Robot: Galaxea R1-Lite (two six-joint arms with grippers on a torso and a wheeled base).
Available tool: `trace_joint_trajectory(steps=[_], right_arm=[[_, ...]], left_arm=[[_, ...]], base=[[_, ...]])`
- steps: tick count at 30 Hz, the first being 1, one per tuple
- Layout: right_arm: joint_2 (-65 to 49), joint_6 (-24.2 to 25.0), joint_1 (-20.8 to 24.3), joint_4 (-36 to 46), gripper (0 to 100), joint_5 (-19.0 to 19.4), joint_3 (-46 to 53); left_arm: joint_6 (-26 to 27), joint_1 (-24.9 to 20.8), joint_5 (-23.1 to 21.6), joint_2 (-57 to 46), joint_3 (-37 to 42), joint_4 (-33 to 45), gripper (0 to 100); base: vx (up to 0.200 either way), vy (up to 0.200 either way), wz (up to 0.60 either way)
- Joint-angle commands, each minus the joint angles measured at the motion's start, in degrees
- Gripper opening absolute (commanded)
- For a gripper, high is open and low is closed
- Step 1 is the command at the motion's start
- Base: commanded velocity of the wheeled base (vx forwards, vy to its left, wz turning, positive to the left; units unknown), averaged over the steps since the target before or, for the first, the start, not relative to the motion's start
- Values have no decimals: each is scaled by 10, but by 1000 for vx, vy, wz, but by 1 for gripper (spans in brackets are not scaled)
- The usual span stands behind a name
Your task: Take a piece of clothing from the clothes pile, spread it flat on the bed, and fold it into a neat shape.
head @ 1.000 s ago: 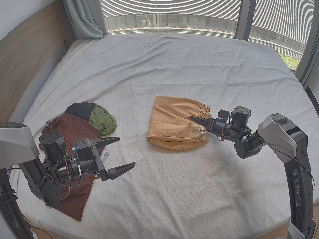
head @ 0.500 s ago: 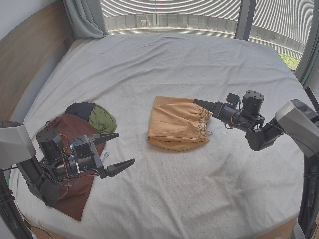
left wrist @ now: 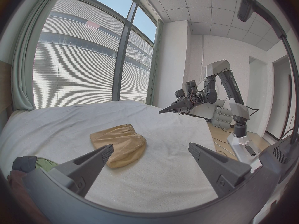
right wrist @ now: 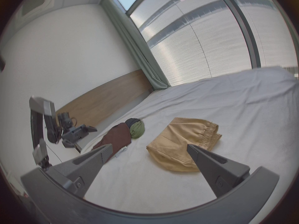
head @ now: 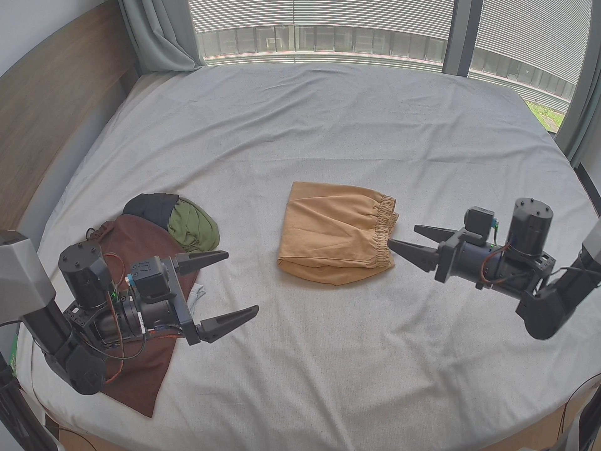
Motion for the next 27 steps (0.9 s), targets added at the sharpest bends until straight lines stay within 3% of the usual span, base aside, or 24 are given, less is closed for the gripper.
trace_joint_trajectory(steps=[1,9,13,18,25,27], right_arm=[[-86,-92,-9,-80,100,-18,138],[-156,-106,-20,-78,100,-20,219],[-203,-111,-61,-76,100,-20,237],[-276,-116,-99,-72,100,-20,267],[-383,-117,-114,-68,100,-19,299],[-422,-118,-127,-56,100,-19,299]], left_arm=[[2,-21,-3,-37,62,1,100],[2,-21,-13,-97,124,1,100],[-2,-21,2,-139,147,5,100],[-22,-21,73,-188,171,7,100],[-51,-14,128,-250,186,4,100],[-74,-14,164,-287,197,4,100]], base=[[0,0,0],[0,0,0],[0,0,0],[0,0,0],[0,0,0],[0,0,0]])
